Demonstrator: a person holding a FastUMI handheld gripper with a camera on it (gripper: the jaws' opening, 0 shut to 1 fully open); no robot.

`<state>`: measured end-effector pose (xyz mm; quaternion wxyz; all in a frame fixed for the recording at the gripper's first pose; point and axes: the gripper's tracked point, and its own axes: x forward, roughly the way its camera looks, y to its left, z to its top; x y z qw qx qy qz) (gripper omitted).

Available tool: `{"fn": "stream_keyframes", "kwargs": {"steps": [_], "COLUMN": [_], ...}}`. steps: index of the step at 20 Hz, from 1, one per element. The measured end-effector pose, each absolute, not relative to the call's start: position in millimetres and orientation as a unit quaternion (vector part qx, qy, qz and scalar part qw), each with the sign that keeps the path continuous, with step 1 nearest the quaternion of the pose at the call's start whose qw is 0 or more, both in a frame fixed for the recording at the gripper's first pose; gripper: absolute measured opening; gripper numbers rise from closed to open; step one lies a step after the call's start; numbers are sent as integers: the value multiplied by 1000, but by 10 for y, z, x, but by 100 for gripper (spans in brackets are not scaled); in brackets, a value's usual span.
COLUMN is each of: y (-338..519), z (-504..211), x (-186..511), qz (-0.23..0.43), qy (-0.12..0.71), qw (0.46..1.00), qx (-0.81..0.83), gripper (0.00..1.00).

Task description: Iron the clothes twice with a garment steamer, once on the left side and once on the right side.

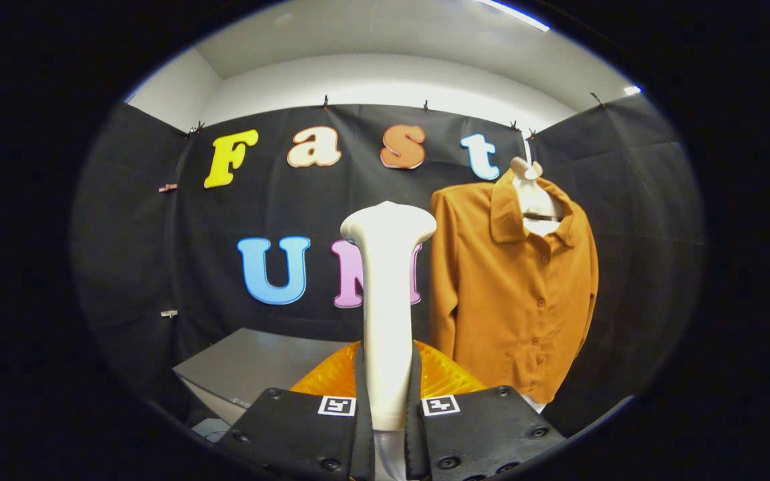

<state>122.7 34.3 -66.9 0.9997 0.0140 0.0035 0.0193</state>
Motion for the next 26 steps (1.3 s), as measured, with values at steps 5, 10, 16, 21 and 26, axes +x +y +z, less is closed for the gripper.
{"fn": "stream_keyframes", "kwargs": {"steps": [5, 10, 16, 21, 26], "y": [-385, -907, -1132, -1210, -1216], "z": [-579, -753, -1013, -1304, -1574], "x": [1309, 1473, 1684, 1871, 1916], "qz": [-19, -44, -44, -44, -39], "qy": [-34, -35, -25, 5, 29], "qw": [999, 998, 999, 999, 998], "qx": [18, 18, 13, 19, 26], "gripper": [21, 21, 21, 21, 21]}}
